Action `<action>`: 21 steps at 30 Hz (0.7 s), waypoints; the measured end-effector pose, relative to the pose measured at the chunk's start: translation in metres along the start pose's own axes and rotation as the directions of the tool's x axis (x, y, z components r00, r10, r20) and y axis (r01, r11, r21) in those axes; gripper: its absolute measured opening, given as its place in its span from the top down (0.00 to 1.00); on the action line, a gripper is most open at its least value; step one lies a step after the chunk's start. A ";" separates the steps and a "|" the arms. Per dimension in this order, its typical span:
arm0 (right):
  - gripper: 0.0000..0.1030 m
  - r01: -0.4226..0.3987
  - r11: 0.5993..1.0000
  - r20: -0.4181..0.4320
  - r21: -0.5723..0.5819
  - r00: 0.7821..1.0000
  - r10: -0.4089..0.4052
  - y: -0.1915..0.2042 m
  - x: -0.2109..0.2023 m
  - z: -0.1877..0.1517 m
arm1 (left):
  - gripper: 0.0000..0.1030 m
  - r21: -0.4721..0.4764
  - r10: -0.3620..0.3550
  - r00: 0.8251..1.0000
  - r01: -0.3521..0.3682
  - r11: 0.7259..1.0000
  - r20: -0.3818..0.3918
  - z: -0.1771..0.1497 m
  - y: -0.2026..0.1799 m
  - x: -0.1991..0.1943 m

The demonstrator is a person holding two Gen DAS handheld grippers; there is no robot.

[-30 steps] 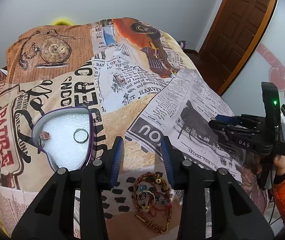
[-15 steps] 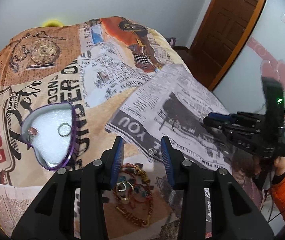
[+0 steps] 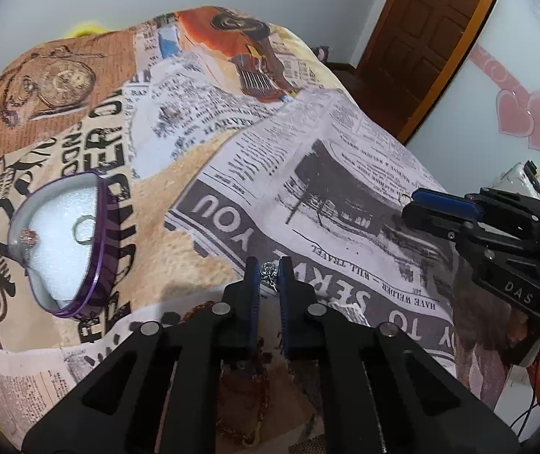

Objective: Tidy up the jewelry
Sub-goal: 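Carry both items over the tin and open the left tool to drop the earring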

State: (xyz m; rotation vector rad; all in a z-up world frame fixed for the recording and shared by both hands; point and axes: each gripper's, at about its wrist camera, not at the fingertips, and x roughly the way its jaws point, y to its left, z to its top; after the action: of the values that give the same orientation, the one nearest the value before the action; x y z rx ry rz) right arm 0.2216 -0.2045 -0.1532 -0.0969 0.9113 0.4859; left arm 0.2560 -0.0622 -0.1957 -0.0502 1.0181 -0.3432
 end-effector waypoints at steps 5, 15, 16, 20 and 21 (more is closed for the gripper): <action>0.84 -0.002 1.000 0.022 -0.019 1.000 0.002 0.011 -0.006 0.009 | 0.92 -0.037 -0.006 0.999 0.008 0.999 0.054 0.001 0.008 -0.018; 0.84 -0.038 0.998 0.099 -0.058 0.994 0.044 0.044 -0.022 0.032 | 0.92 -0.053 0.047 0.986 -0.039 0.998 0.163 0.006 0.024 -0.068; 0.84 -0.043 0.997 0.104 -0.060 0.993 0.049 0.048 -0.023 0.034 | 0.92 -0.053 0.053 0.984 -0.044 0.998 0.172 0.005 0.025 -0.072; 0.84 -0.072 0.995 0.114 -0.076 0.990 0.080 0.067 -0.021 0.041 | 0.92 -0.054 0.079 0.976 -0.069 0.996 0.205 0.004 0.032 -0.087; 0.84 -0.077 0.993 0.116 -0.084 0.990 0.086 0.073 -0.020 0.043 | 0.92 -0.056 0.086 0.973 -0.076 0.996 0.213 0.004 0.034 -0.091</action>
State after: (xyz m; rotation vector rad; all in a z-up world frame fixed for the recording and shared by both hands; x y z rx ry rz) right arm 0.2107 -0.1351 -0.1025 -0.1022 0.7810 0.5981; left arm 0.2243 -0.0027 -0.1252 -0.0865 0.8112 -0.2334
